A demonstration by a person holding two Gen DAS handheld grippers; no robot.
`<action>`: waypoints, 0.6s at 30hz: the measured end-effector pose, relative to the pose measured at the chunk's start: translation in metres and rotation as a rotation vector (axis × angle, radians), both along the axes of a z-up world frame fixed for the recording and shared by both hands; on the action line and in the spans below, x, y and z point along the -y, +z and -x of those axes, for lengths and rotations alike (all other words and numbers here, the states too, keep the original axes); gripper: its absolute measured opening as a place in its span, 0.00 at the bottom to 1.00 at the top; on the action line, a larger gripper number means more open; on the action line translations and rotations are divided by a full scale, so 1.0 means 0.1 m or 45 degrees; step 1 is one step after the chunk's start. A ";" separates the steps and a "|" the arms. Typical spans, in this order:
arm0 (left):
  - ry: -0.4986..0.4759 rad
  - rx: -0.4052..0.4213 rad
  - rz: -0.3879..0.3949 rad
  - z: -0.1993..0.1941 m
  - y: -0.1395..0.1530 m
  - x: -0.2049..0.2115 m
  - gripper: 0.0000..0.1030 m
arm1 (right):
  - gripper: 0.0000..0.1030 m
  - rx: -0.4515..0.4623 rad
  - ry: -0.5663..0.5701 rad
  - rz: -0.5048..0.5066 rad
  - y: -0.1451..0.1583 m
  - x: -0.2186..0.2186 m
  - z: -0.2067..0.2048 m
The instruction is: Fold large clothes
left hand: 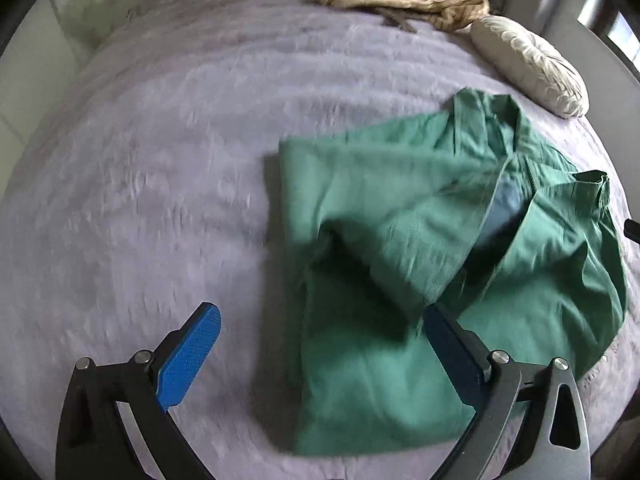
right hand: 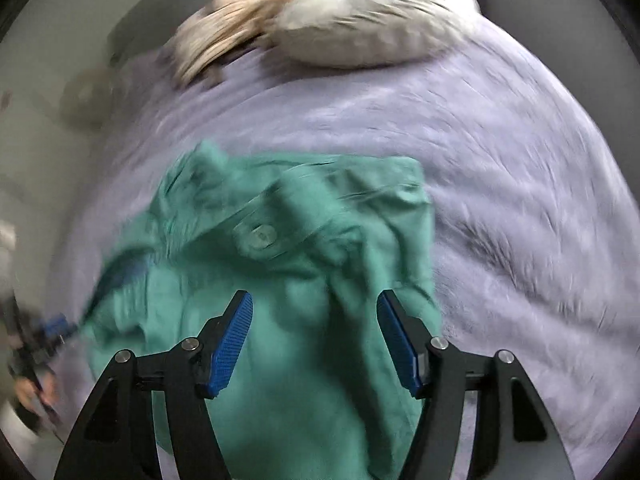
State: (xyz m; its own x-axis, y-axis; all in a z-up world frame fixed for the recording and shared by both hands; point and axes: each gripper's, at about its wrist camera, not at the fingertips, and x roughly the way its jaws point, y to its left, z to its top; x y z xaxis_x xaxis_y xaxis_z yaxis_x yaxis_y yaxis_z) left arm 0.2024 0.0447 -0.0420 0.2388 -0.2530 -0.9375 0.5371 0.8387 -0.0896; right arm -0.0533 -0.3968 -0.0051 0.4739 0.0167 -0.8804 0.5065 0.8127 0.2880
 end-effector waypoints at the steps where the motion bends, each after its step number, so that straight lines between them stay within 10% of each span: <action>1: 0.008 -0.053 0.024 0.01 -0.05 -0.03 0.98 | 0.67 -0.007 0.036 0.022 0.01 -0.06 -0.04; 9: -0.109 -0.378 0.332 0.08 -0.30 0.44 0.98 | 0.40 -0.061 0.134 -0.064 -0.31 -0.16 -0.50; 18: 0.122 -0.058 0.296 -0.60 -0.13 0.84 0.98 | 0.38 -0.049 -0.174 -0.040 -0.44 0.36 -0.60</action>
State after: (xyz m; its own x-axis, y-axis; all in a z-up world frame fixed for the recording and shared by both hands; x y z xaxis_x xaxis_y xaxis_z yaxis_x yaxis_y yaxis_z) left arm 0.2623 -0.0390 -0.0552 0.2312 -0.4411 -0.8671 0.4474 0.8397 -0.3079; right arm 0.0062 -0.4328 -0.0491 0.4392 -0.0173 -0.8982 0.6228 0.7264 0.2906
